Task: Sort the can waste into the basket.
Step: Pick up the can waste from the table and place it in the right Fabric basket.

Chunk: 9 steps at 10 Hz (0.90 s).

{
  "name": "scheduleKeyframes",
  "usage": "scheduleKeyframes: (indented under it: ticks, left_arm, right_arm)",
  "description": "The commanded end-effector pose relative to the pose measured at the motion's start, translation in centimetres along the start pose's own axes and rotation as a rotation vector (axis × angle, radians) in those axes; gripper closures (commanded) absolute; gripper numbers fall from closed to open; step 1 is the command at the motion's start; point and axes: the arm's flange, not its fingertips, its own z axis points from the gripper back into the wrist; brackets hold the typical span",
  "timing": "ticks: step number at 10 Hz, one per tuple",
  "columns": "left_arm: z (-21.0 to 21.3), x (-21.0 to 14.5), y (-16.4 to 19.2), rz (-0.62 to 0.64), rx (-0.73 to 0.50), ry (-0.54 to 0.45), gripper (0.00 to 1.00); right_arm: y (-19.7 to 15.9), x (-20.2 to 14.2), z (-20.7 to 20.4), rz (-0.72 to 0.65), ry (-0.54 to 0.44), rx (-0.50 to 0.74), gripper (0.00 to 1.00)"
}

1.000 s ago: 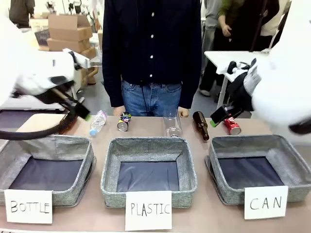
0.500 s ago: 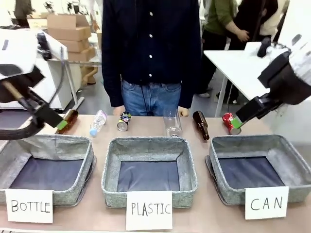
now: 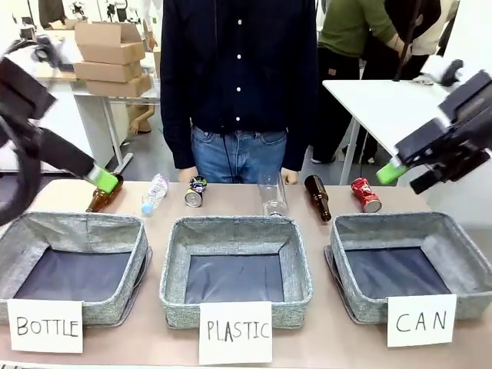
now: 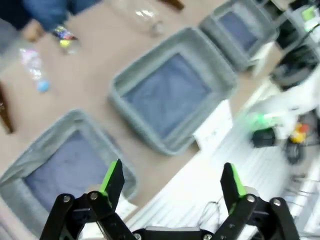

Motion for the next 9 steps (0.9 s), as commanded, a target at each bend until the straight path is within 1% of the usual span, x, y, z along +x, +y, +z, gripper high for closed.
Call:
scheduleKeyframes:
  ticks: [1,2,4,5,6,7,8,9]
  left_arm:
    - [-0.2,-1.4,5.0,0.406,-0.510,-0.083,0.00]
    - [-0.7,-1.9,6.8,0.437,-0.583,-0.134,0.00]
    - [-2.3,-2.3,9.7,0.476,-0.649,-0.145,0.00]
    - [-2.8,-2.6,11.1,0.550,-0.679,-0.173,0.00]
    - [-3.2,-2.4,11.8,0.599,-0.643,-0.181,0.00]
    - [-4.1,-1.5,12.1,0.677,-0.514,-0.082,0.00]
    - [-2.8,-3.5,11.9,0.556,-0.694,-0.185,0.00]
    - [-2.8,-3.5,11.9,0.556,-0.694,-0.185,0.00]
  right_arm:
    - [-4.3,-0.3,2.3,-0.505,-0.063,0.396,0.00]
    - [-5.7,-0.8,2.7,-0.538,-0.108,0.452,0.00]
    - [-7.7,-1.4,3.7,-0.597,-0.183,0.470,0.00]
    - [-8.7,-1.7,4.1,-0.630,-0.236,0.489,0.00]
    - [-8.4,-1.7,4.0,-0.639,-0.259,0.402,0.00]
    - [-7.6,-1.2,3.0,-0.602,-0.196,0.098,0.00]
    - [-10.3,-0.9,6.1,-0.616,-0.201,0.463,0.00]
    - [-10.3,-0.9,6.1,-0.616,-0.201,0.463,0.00]
